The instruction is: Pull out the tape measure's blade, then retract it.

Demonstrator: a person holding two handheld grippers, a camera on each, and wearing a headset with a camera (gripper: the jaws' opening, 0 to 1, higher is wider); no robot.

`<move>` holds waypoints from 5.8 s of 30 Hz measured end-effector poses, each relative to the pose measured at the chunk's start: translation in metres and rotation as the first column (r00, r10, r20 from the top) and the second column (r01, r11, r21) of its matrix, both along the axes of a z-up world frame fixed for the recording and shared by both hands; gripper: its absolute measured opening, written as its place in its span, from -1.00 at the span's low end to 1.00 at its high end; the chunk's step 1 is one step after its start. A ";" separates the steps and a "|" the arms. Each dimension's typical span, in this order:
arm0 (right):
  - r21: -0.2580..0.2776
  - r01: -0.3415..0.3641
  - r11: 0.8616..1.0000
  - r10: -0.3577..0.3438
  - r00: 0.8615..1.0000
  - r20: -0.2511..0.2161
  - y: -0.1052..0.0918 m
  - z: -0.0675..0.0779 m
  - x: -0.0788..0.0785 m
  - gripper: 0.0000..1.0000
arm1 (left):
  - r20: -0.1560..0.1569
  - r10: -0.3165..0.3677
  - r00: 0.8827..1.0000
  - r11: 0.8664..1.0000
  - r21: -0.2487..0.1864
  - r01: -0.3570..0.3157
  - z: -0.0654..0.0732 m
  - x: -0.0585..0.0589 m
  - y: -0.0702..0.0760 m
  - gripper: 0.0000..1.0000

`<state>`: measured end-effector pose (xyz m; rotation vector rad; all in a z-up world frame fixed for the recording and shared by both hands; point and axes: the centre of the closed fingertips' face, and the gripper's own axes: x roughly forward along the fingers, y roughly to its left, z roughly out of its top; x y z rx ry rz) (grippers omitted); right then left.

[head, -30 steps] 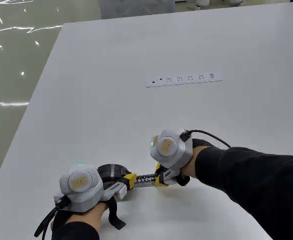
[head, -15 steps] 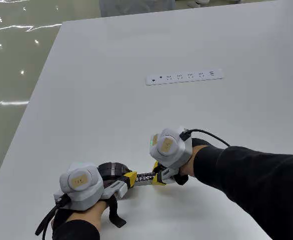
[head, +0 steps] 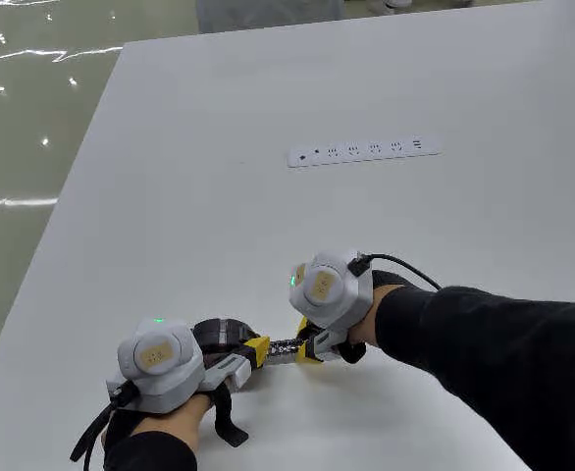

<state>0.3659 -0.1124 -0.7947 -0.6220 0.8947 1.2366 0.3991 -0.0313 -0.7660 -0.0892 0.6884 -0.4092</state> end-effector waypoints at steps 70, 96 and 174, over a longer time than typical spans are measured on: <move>0.073 -0.023 0.997 0.023 1.000 0.008 0.029 0.002 0.002 -0.83 | 0.003 -0.012 1.000 1.000 -0.025 0.012 0.002 0.000 0.001 0.20; 0.093 -0.019 0.995 0.020 1.000 -0.002 0.036 0.001 0.002 -0.82 | 0.001 -0.015 1.000 0.999 -0.036 0.015 0.001 0.000 0.001 0.21; 0.187 0.204 0.961 -0.216 0.975 0.049 0.007 0.037 -0.009 -0.56 | 0.046 -0.166 0.985 0.986 -0.009 0.166 0.024 -0.005 -0.005 0.48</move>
